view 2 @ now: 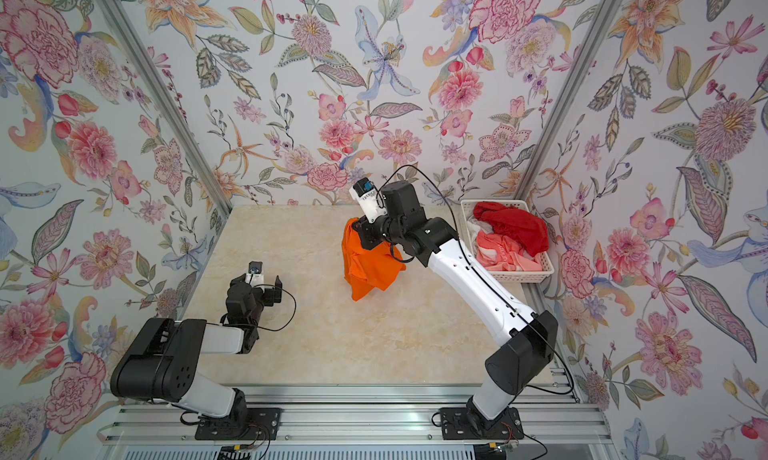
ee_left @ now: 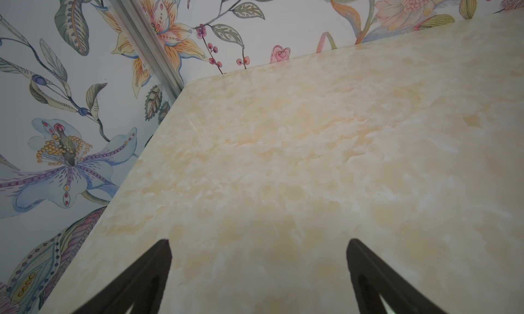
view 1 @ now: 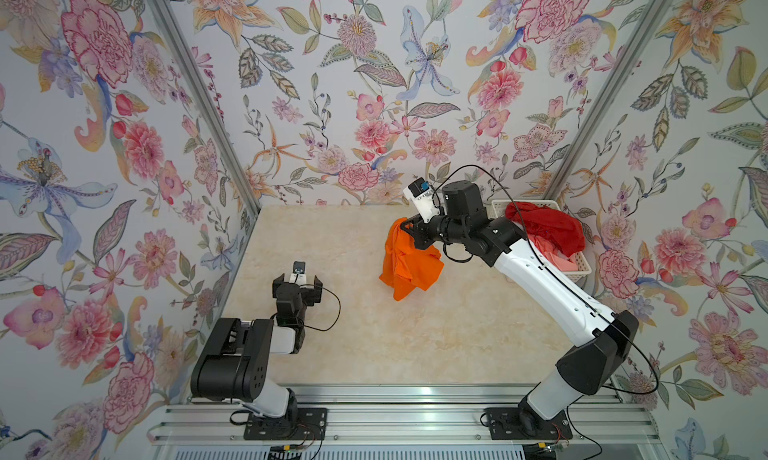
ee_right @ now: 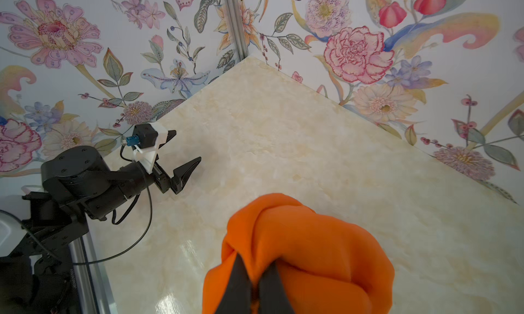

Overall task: Fold and stack t-shirts
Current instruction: Place the T-shirt at the center of the board.

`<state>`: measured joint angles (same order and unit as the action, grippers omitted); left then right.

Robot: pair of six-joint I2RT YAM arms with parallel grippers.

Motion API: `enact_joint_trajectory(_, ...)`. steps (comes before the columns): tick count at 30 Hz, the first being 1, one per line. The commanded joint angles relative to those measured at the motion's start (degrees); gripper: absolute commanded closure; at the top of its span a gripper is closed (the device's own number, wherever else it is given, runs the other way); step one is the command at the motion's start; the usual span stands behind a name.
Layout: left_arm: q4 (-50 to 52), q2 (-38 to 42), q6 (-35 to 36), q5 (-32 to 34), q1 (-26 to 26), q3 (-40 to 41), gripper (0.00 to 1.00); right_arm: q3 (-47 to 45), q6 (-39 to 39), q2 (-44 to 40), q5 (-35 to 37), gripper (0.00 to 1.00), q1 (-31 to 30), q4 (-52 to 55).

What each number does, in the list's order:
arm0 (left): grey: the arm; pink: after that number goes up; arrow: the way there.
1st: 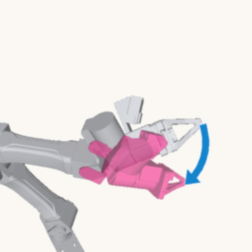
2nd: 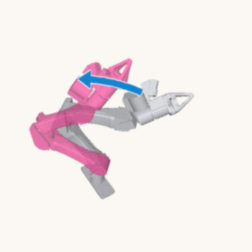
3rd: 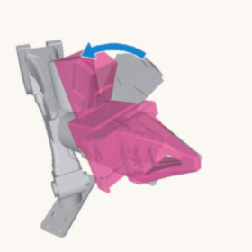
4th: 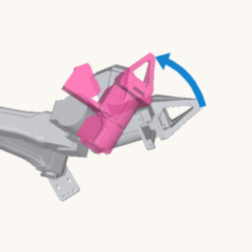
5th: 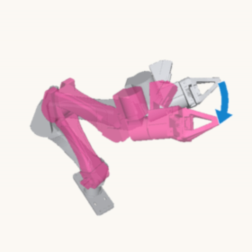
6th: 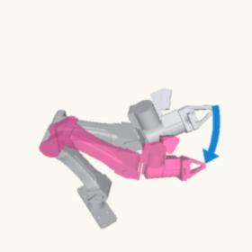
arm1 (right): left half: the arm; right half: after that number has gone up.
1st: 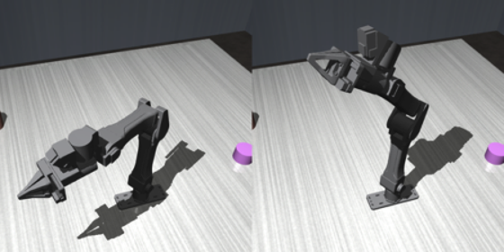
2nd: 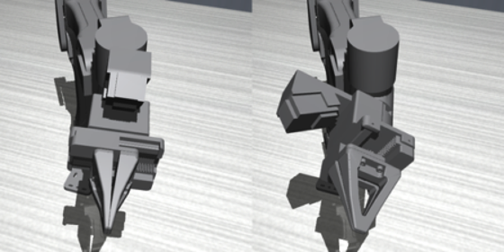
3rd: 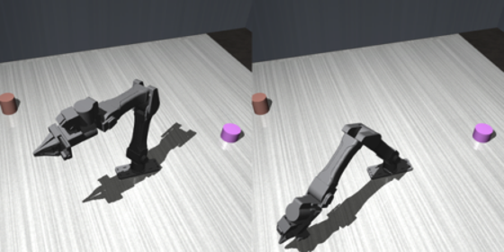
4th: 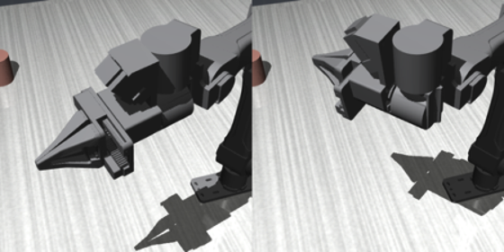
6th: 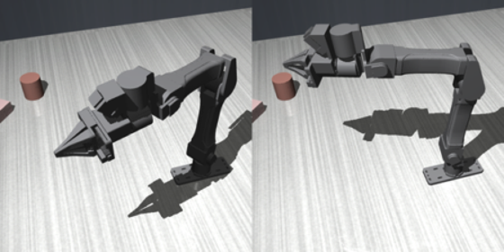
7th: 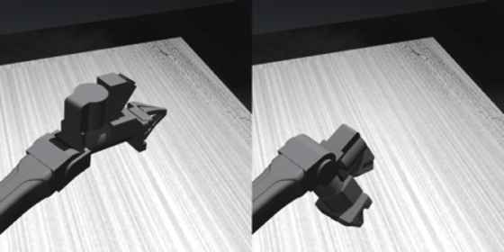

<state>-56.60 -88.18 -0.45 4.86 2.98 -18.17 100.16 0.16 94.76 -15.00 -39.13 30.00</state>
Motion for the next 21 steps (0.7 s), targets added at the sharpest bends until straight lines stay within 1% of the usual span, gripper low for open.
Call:
enact_joint_trajectory(1, 0.6, 0.1, -0.7, -0.2, -0.4, -0.3, 0.02, 2.2, -1.8, 0.5, -3.2, 1.00, -4.4, 0.1)
enact_joint_trajectory(4, 0.6, 0.1, -0.6, -0.3, -0.4, -0.4, 0.02, 1.7, -3.0, -0.5, 1.6, 1.00, -6.2, -0.4)
enact_joint_trajectory(8, 0.6, 0.1, -0.7, -0.3, -0.4, -0.4, 0.02, -2.6, -3.1, -2.9, 11.9, 1.00, -5.5, -2.0)
enact_joint_trajectory(9, 0.7, 0.1, -0.6, -0.2, -0.4, -0.3, 0.02, -3.8, -2.7, -3.0, 14.6, 0.89, -5.1, -1.9)
enact_joint_trajectory(11, 0.7, 0.1, -0.7, -0.3, -0.4, -0.4, 0.02, -7.4, -1.6, -3.0, 17.6, 0.44, -4.1, -1.9)
enact_joint_trajectory(13, 0.6, 0.1, -0.6, -0.3, -0.4, -0.4, 0.02, -11.8, -0.3, -3.4, 18.6, 0.13, -3.0, -3.2)
enact_joint_trajectory(15, 0.6, 0.1, -0.7, -0.3, -0.4, -0.3, 0.02, -16.8, 2.3, -4.5, 22.3, 0.12, -1.3, -6.0)
enact_joint_trajectory(17, 0.7, 0.0, -0.7, -0.3, -0.5, -0.3, 0.01, -21.4, 5.1, -6.9, 24.5, 0.09, 1.2, -9.2)
enact_joint_trajectory(19, 0.7, 0.0, -0.7, -0.3, -0.4, -0.4, 0.02, -26.4, 7.6, -10.6, 23.0, 0.00, 4.4, -14.0)
enact_joint_trajectory(21, 0.7, 0.1, -0.7, -0.3, -0.4, -0.4, 0.01, -32.4, 8.5, -15.0, 17.9, 0.00, 6.9, -20.5)
